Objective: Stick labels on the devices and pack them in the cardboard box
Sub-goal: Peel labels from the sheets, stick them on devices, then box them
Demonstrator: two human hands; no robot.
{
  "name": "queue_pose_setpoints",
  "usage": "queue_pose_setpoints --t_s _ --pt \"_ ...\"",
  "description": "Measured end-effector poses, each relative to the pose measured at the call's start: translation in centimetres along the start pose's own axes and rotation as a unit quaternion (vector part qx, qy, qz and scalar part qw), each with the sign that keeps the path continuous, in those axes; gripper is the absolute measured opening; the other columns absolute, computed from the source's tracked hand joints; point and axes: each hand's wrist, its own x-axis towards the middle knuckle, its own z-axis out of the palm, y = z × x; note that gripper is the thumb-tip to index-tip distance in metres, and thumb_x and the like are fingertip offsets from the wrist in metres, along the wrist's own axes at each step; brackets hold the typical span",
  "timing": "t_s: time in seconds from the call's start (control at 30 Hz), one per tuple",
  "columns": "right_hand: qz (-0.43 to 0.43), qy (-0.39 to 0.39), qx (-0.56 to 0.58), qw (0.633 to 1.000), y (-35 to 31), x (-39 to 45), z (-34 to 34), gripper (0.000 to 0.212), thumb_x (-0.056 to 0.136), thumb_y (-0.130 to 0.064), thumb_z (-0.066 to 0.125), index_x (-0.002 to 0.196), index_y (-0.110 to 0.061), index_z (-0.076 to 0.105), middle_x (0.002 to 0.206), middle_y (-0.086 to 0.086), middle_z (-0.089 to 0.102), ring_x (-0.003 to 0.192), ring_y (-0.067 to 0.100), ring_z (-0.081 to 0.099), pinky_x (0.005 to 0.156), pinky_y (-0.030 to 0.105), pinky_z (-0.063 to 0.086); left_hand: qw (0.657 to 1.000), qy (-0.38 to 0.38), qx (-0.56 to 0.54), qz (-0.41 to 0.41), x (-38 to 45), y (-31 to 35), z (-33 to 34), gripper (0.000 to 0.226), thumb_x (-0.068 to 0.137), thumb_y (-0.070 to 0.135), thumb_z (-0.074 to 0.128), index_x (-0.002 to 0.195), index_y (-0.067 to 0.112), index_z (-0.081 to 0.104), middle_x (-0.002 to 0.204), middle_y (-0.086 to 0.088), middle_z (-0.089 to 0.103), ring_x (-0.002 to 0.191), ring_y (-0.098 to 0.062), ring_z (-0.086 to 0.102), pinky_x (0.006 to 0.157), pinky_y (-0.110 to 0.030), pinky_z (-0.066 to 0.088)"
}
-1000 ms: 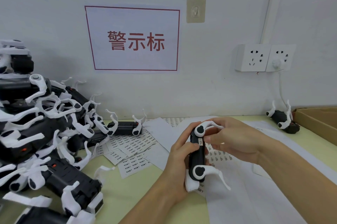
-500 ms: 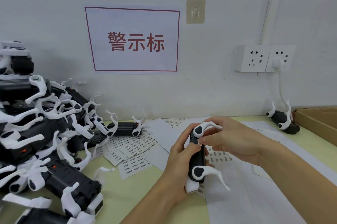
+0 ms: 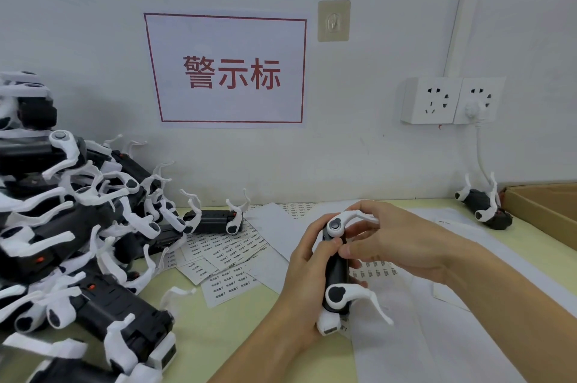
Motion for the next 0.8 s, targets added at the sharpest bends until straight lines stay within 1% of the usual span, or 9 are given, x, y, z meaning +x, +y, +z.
queue_pose_setpoints --t_s 0.07,0.17,0.27,0.33,0.4,0.47,0.57,0.7,0.8 --pt "0.007 0.012 -0.007 1.000 -0.07 -0.04 0.18 0.036 0.080 0.006 0.075 0.111 -0.009 0.064 0.097 0.013 0.069 0.070 0.022 0.061 0.073 0.031 0.049 1.000 -0.003 -0.003 -0.003 -0.01 0.01 0.04 0.035 0.095 0.007 0.052 0.111 0.032 0.071 0.104 -0.010 0.073 0.080 -0.025 0.057 0.073 -0.043 0.056" --pt "0.013 0.026 -0.015 0.999 -0.19 -0.05 0.39 0.038 0.078 0.008 0.075 0.110 -0.008 0.063 0.091 0.010 0.069 0.068 0.021 0.059 0.069 0.031 0.046 1.000 -0.005 -0.002 0.002 -0.04 0.09 0.13 0.039 0.094 0.005 0.048 0.108 0.032 0.072 0.099 -0.009 0.073 0.078 -0.024 0.057 0.071 -0.042 0.054" --pt "0.015 0.033 -0.015 0.999 -0.33 0.10 0.40 0.037 0.078 0.009 0.074 0.109 -0.008 0.062 0.085 0.006 0.068 0.068 0.021 0.058 0.068 0.032 0.043 1.000 -0.011 -0.003 0.000 0.00 0.11 0.08 0.044 0.091 0.001 0.043 0.111 0.028 0.071 0.101 -0.011 0.071 0.083 -0.027 0.056 0.070 -0.040 0.053" --pt "0.018 0.030 -0.008 0.999 -0.36 0.07 0.28 0.037 0.079 0.012 0.071 0.110 -0.007 0.062 0.090 0.011 0.069 0.071 0.022 0.058 0.072 0.035 0.042 1.000 -0.024 -0.014 0.001 -0.05 0.15 0.08 0.043 0.090 0.002 0.044 0.115 0.026 0.069 0.103 -0.011 0.070 0.084 -0.029 0.054 0.070 -0.040 0.051" --pt "0.020 0.022 0.001 1.000 -0.27 -0.01 0.02 0.037 0.081 0.013 0.067 0.112 -0.005 0.062 0.100 0.019 0.070 0.074 0.024 0.058 0.073 0.036 0.042 0.999 -0.039 -0.024 0.010 -0.15 0.18 0.04 0.042 0.082 0.010 0.049 0.115 0.026 0.070 0.101 -0.010 0.069 0.080 -0.025 0.056 0.070 -0.039 0.051" --pt "0.016 0.012 0.010 1.000 -0.14 0.02 -0.12 0.033 0.084 0.010 0.066 0.112 -0.006 0.063 0.099 0.016 0.071 0.075 0.023 0.059 0.073 0.036 0.042 0.998 -0.048 -0.024 0.014 -0.20 0.24 -0.06 0.048 0.075 0.013 0.050 0.117 0.026 0.069 0.102 -0.010 0.067 0.080 -0.024 0.057 0.069 -0.038 0.051" --pt "0.008 0.015 0.009 1.000 0.01 0.24 0.02 0.027 0.085 0.002 0.069 0.109 -0.009 0.065 0.091 0.006 0.072 0.074 0.021 0.059 0.075 0.036 0.043 0.998 -0.056 -0.005 0.017 -0.20 0.15 -0.19 0.052 0.076 0.011 0.052 0.125 0.024 0.064 0.108 -0.015 0.063 0.090 -0.030 0.054 0.069 -0.037 0.050" --pt "0.004 0.014 0.001 1.000 0.00 0.30 0.18 0.024 0.085 0.002 0.069 0.105 -0.010 0.066 0.089 0.004 0.072 0.072 0.021 0.059 0.073 0.035 0.041 0.999 -0.049 0.008 0.020 -0.26 0.11 -0.20 0.051 0.077 0.009 0.054 0.124 0.024 0.065 0.101 -0.014 0.064 0.081 -0.025 0.057 0.065 -0.036 0.052" --pt "0.003 0.014 -0.004 1.000 -0.02 0.18 -0.02 0.025 0.086 0.005 0.064 0.106 -0.010 0.067 0.092 0.006 0.072 0.073 0.020 0.059 0.072 0.034 0.042 0.999 -0.052 0.003 0.018 -0.24 0.08 -0.26 0.054 0.075 0.010 0.052 0.126 0.023 0.064 0.105 -0.016 0.063 0.086 -0.029 0.054 0.065 -0.036 0.052"
